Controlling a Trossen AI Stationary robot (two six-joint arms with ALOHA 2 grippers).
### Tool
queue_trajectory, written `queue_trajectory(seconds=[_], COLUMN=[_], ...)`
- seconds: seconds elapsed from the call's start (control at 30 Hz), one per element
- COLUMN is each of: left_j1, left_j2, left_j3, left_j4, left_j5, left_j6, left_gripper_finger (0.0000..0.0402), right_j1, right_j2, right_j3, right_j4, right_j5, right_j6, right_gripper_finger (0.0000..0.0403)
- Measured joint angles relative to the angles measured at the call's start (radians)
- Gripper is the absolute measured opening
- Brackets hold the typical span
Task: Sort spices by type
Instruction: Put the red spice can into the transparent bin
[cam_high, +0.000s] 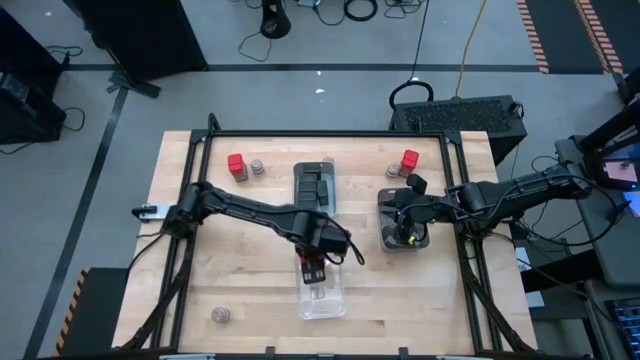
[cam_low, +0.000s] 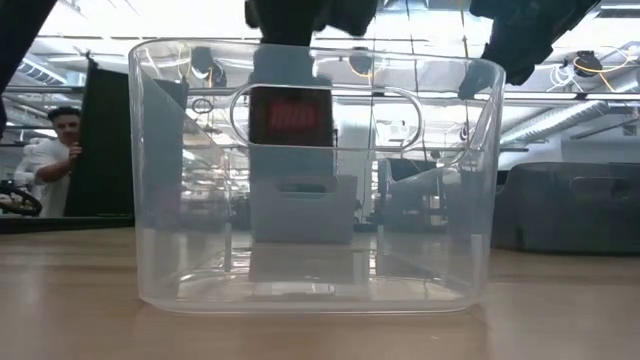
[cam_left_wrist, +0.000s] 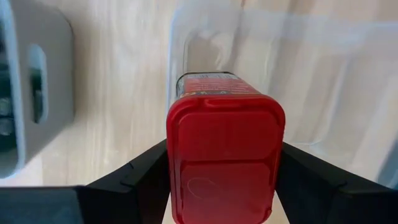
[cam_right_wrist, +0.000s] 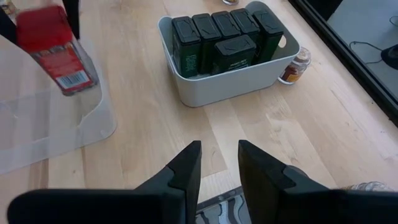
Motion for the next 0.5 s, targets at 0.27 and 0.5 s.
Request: queue_trajectory(seconds=[0.27, 0.5], left_j1=[-0.006, -0.029], left_j2=[-0.014, 0.018], left_j3=[0.001, -0.002], left_j4=[0.018, 0.051], left_j5=[-0.002, -0.025], left_j6=[-0.007, 0.002], left_gripper_finger=[0.0248, 0.0248], right_j1=[0.0, 0.0], right_j2=[0.0, 0.0], right_j3=[0.0, 0.0], right_j4=[0.0, 0.0], right_j5=[0.0, 0.0], right_j6=[0.002, 0.004], right_gripper_finger=[0.0089, 0.0089])
